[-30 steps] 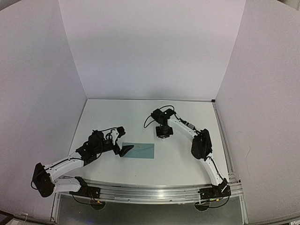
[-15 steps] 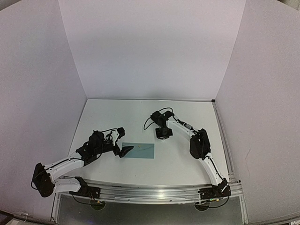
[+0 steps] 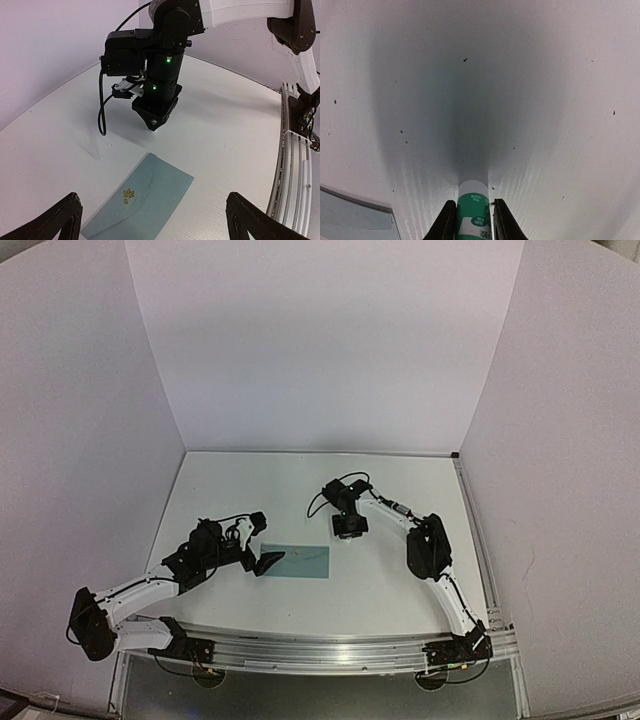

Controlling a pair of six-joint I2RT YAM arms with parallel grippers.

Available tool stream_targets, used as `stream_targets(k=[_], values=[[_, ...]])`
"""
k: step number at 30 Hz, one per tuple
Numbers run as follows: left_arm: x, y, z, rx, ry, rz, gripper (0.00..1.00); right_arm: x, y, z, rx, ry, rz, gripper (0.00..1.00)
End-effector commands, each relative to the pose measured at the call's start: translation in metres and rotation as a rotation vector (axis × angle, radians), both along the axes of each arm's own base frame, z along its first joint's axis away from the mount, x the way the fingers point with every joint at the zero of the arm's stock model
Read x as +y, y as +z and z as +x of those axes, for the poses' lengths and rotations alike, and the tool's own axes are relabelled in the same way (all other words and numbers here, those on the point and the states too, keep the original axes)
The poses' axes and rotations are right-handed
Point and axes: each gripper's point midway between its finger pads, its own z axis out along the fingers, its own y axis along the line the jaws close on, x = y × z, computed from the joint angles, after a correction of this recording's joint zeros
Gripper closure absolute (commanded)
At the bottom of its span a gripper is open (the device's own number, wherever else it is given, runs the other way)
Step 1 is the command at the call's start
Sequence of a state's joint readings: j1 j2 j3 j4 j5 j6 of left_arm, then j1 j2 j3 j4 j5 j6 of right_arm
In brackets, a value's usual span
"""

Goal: Place the letter into the envelope and seal it

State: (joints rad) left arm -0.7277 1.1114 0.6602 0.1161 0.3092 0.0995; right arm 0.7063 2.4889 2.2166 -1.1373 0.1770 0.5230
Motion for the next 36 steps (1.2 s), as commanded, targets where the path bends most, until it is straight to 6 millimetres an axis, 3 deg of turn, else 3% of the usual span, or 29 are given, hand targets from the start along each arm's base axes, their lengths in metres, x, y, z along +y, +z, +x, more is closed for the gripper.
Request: stream_targets(k=[1,5,8,11,12,13,18,21,24,25,28,32,36], values=[[0.002,0.012,0.002,-0.039,0.016,-0.026,0.0,0.003,0.01,0.001,-0.012,0.0,0.025,0.75],[0.002,0.011,0.003,-0.042,0.015,-0.022,0.0,0.007,0.012,0.003,-0.014,0.005,0.04,0.7],[0.002,0.01,0.002,-0.04,0.016,-0.02,0.0,0.012,0.017,0.005,-0.022,0.01,0.062,0.58],[0.002,0.01,0.002,-0.039,0.015,-0.019,0.0,0.018,0.025,0.008,-0.03,0.023,0.091,0.38],[0.002,0.01,0.002,-0.04,0.014,-0.02,0.0,0.022,0.029,0.008,-0.029,0.036,0.108,0.22],[0.002,0.01,0.002,-0.04,0.015,-0.021,0.0,0.025,0.034,0.009,-0.033,0.045,0.124,0.13],[0.005,0.01,0.009,-0.021,0.067,-0.034,0.0,0.036,0.08,0.024,-0.141,0.095,0.185,0.08],[0.017,0.011,0.026,0.014,0.179,-0.06,0.0,0.042,0.122,0.039,-0.243,0.134,0.237,0.07],[0.04,0.009,0.053,0.079,0.33,-0.107,0.0,0.039,0.17,0.059,-0.385,0.131,0.277,0.06],[0.051,0.008,0.063,0.099,0.388,-0.124,0.0,0.033,0.185,0.067,-0.428,0.117,0.289,0.06],[0.094,0.005,0.093,0.162,0.569,-0.187,0.0,-0.02,0.21,0.094,-0.481,-0.033,0.312,0.05],[0.158,-0.002,0.119,0.174,0.76,-0.222,0.0,-0.106,0.208,0.111,-0.514,-0.193,0.301,0.05],[0.216,-0.015,0.128,0.179,0.906,-0.222,0.0,-0.186,0.2,0.096,-0.563,-0.306,0.296,0.05]])
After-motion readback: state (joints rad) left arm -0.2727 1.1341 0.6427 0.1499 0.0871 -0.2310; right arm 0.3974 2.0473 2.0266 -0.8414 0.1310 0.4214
